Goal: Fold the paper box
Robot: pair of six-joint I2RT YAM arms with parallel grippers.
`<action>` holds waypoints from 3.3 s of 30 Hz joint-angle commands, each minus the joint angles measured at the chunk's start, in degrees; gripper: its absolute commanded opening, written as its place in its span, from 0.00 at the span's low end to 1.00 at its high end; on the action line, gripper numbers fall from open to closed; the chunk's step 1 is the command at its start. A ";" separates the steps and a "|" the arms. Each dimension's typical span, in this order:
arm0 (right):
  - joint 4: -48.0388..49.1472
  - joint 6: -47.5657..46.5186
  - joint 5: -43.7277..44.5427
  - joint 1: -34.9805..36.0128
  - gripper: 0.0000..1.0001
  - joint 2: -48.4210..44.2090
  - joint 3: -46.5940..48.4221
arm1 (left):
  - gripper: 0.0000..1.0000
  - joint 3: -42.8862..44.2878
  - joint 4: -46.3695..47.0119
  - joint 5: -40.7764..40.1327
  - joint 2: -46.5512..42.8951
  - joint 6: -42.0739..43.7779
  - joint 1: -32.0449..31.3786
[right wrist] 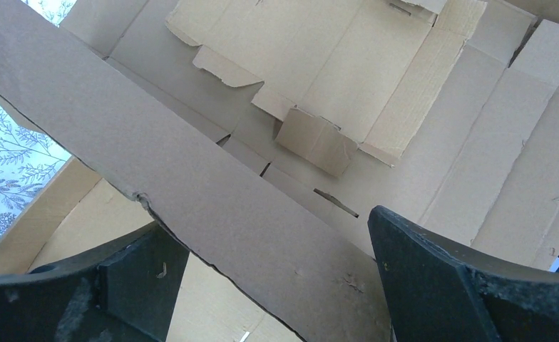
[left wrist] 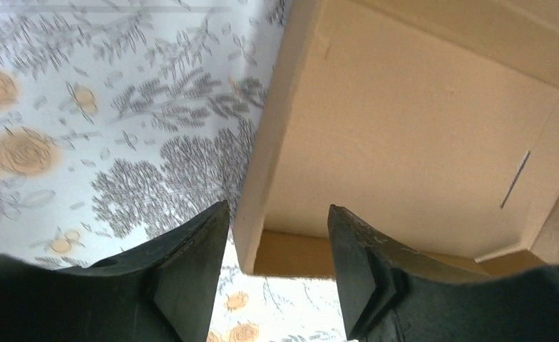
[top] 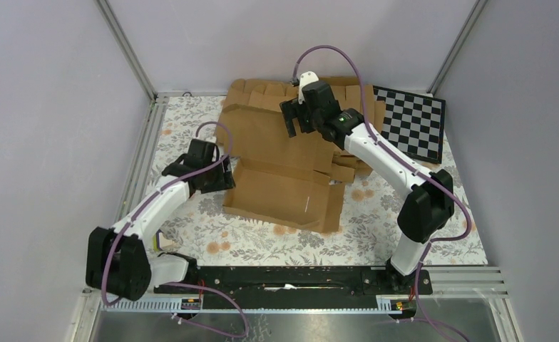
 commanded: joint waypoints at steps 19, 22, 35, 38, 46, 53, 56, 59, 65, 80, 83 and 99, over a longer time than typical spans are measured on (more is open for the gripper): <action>1.50 16.97 9.66 -0.88 1.00 -21.57 -19.54 | 0.03 3.26 2.80 -6.33 8.22 4.77 1.81; 3.52 18.77 10.86 -0.88 1.00 -28.42 -27.76 | 0.00 1.70 3.28 -4.47 4.02 3.81 2.22; 8.92 28.90 1.08 -0.91 1.00 -41.53 -53.13 | 0.00 -1.28 1.33 -3.34 -0.91 4.48 2.35; 11.27 30.37 0.53 -0.94 0.99 -38.82 -53.75 | 0.00 -1.90 1.21 -3.26 -1.98 4.88 2.28; 16.04 32.94 1.35 -2.37 1.00 -29.75 -51.80 | 0.00 -3.34 2.72 -0.82 -1.80 5.41 2.28; 18.86 34.54 -0.16 -7.61 1.00 -23.43 -49.02 | 0.00 -3.51 3.39 1.71 0.77 5.48 2.26; 21.05 34.63 -0.46 -9.87 1.00 -21.96 -47.59 | 0.00 -3.36 3.55 3.03 2.16 5.69 2.20; 21.26 34.32 0.29 -10.74 1.00 -18.58 -44.46 | 0.00 -3.34 3.61 3.51 2.84 5.79 2.19; 17.57 35.34 2.99 -10.98 0.95 -10.79 -37.58 | 0.00 -3.33 3.68 3.54 2.98 5.72 2.19; 18.58 30.05 -13.91 -10.69 0.70 -11.29 -39.81 | 0.00 -3.95 4.86 4.38 2.07 5.72 2.12; 18.18 27.78 -17.50 -9.23 0.65 -11.55 -39.80 | 0.00 -3.87 4.93 4.44 2.35 5.77 2.01; 17.73 26.37 -21.00 -6.42 0.66 -3.85 -33.42 | 0.00 -3.87 4.88 4.32 2.69 5.63 1.14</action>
